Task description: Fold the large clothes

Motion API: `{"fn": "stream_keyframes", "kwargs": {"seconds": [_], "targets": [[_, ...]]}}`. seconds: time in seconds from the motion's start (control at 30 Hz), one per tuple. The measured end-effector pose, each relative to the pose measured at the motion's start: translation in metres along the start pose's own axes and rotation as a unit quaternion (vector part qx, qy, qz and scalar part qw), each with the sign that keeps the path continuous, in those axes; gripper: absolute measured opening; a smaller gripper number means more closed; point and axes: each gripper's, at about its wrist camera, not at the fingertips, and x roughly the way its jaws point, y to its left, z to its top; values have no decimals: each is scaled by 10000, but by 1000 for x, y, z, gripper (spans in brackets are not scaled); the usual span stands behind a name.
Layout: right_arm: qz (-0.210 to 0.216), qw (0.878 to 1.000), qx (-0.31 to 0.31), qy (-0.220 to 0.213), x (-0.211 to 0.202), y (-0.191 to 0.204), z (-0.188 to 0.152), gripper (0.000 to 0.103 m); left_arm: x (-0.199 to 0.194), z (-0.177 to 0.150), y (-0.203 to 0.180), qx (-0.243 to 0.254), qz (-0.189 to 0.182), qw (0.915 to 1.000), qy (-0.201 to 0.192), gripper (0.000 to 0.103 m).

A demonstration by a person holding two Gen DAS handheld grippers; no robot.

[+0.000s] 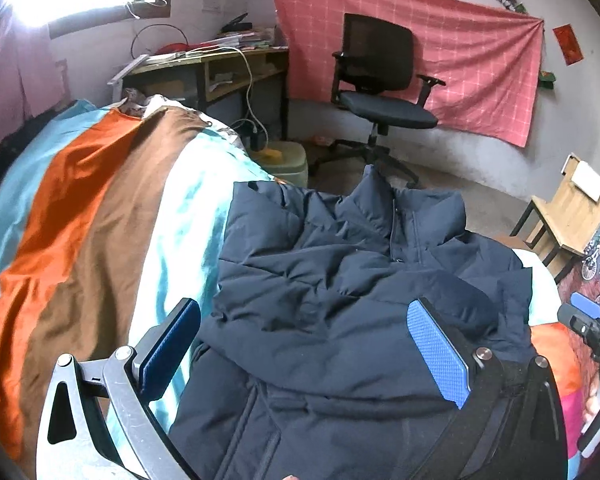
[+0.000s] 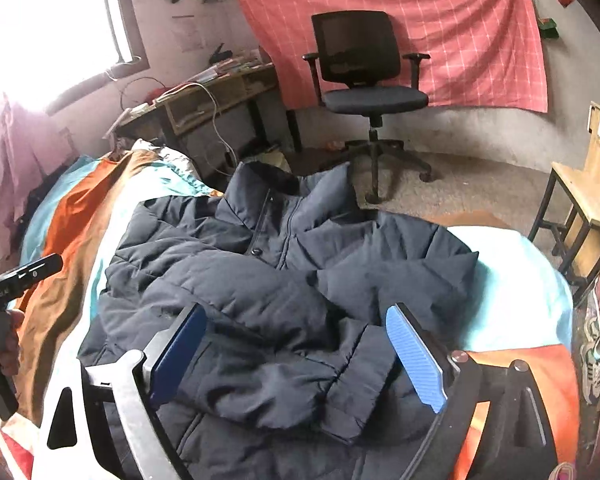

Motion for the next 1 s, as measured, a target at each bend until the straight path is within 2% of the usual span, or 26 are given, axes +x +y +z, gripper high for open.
{"fn": "stream_keyframes", "kwargs": {"seconds": [0.13, 0.27, 0.4, 0.5, 0.57, 0.67, 0.77, 0.9, 1.0], "targets": [[28, 9998, -195, 50, -14, -2, 9, 92, -21, 14, -14, -46, 71, 10000, 27, 102], [25, 9994, -339, -11, -24, -3, 23, 93, -40, 26, -26, 28, 360, 9993, -7, 102], [189, 9995, -234, -13, -31, -7, 40, 93, -49, 40, -30, -133, 581, 9982, 116, 102], [284, 9995, -168, 25, -31, -11, 49, 93, -42, 51, -38, -69, 892, 9957, 257, 102], [136, 9998, -130, 71, -27, -16, 53, 93, -28, 50, -44, -29, 1153, 9927, 365, 102], [-7, 9997, 106, 240, -14, -28, 55, 93, 5, 38, -50, 36, 1308, 9893, 650, 102], [-75, 9990, 259, 350, -2, -37, 52, 93, 34, 33, -54, 123, 1033, 9904, 908, 102], [-258, 9980, 416, 402, 17, -43, 47, 93, 69, 37, -60, 546, 586, 9957, 470, 102], [-467, 9972, 390, 428, 37, -41, 51, 93, 101, 45, -54, 623, 296, 9974, 216, 102]]}}
